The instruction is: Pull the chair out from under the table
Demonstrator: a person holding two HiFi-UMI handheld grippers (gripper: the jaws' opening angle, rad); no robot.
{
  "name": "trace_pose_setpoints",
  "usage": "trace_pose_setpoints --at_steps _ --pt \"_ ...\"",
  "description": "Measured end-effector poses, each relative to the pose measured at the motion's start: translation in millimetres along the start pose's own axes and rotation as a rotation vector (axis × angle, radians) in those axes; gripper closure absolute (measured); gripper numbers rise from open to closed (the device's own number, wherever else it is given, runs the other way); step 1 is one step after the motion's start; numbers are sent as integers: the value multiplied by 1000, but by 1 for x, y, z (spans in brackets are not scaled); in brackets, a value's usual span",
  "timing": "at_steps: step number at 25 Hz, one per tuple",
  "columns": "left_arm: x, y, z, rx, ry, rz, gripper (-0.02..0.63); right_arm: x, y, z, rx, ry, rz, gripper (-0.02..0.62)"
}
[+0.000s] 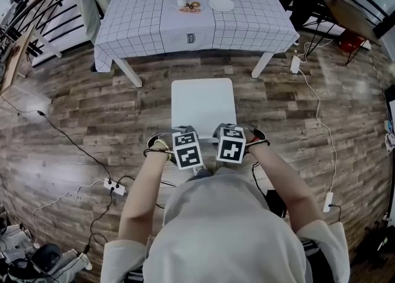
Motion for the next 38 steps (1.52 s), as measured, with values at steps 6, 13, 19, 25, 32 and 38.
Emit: trace_pose_setpoints --at_steps 6,13,19,25,32,38 --pt "1 2 19 31 -2 35 508 -2 -1 14 20 -42 -10 509" --pt "2 3 42 75 7 91 513 -3 -7 34 72 -66 -64 511" --pt "-7 10 59 195 52 204 574 9 -8 52 152 -127 -164 595" --pt "-20 17 55 335 101 359 595 17 -6 50 228 -170 -287 595" --pt "-44 27 71 571 243 637 595 42 0 73 478 -294 -574 597" --pt "-55 25 81 679 374 788 595 53 5 93 645 -398 -722 597"
Point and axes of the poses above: the fingertips, and each gripper's own axes: z backward along the fingers, x to its right, y out of its top, the point moved 2 cm from there along z, backward along the fingers, and after that the axes turned 4 degrees about -x, right-handed, at the moved point
